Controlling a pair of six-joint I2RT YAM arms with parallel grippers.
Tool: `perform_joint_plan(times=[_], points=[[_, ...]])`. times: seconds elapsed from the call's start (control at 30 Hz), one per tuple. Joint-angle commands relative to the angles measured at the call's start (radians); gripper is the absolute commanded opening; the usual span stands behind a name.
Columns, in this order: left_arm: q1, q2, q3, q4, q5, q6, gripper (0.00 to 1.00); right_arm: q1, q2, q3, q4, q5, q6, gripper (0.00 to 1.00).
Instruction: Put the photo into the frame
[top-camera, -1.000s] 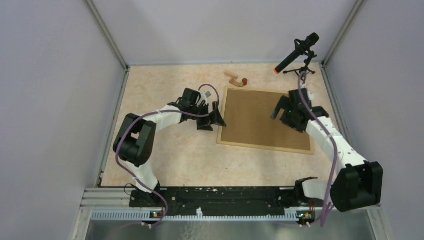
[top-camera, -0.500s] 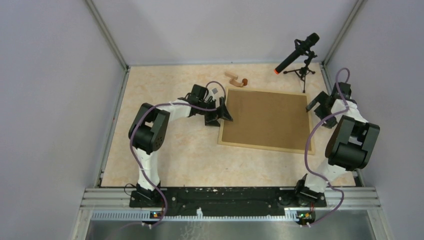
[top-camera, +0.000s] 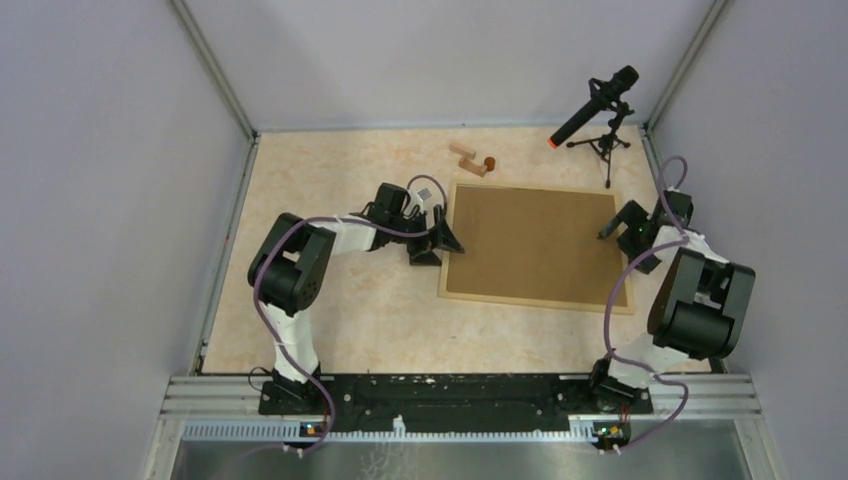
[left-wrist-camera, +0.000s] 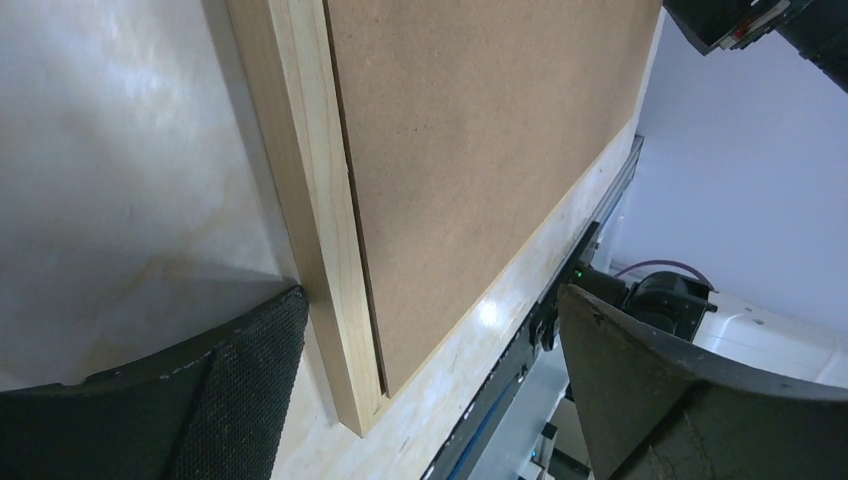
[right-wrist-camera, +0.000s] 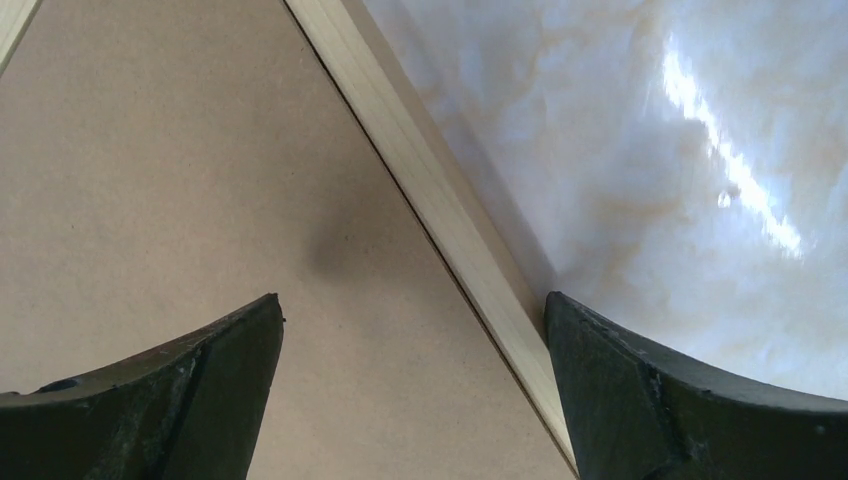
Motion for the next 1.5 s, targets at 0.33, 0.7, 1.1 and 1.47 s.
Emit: perform_joint_plan(times=[0.33,0.7,1.1,1.47], points=[[0.000,-0.407,-0.420,-0.150,-0.184,-0.022,0.99,0.381,-0.315,-0.303,-0.070,-0.249,0.141,0.99],[0.171,-0.656,-0.463,-0.430,-0.458,0.085,0.99,0.446,-0.362,-0.072,-0.447,0.192,0.075,0.99],[0.050,-0.639,-0.367,-0.471,-0.424,0.224,0.93,0.446,-0.347,-0.077,-0.474,-0.019,0.050,0.83],[0.048,-0.498,-0.359,-0.399,-0.356,0.199,0.92,0.446,-0.270,-0.125,-0.411,-0.017,0.047,0.78]])
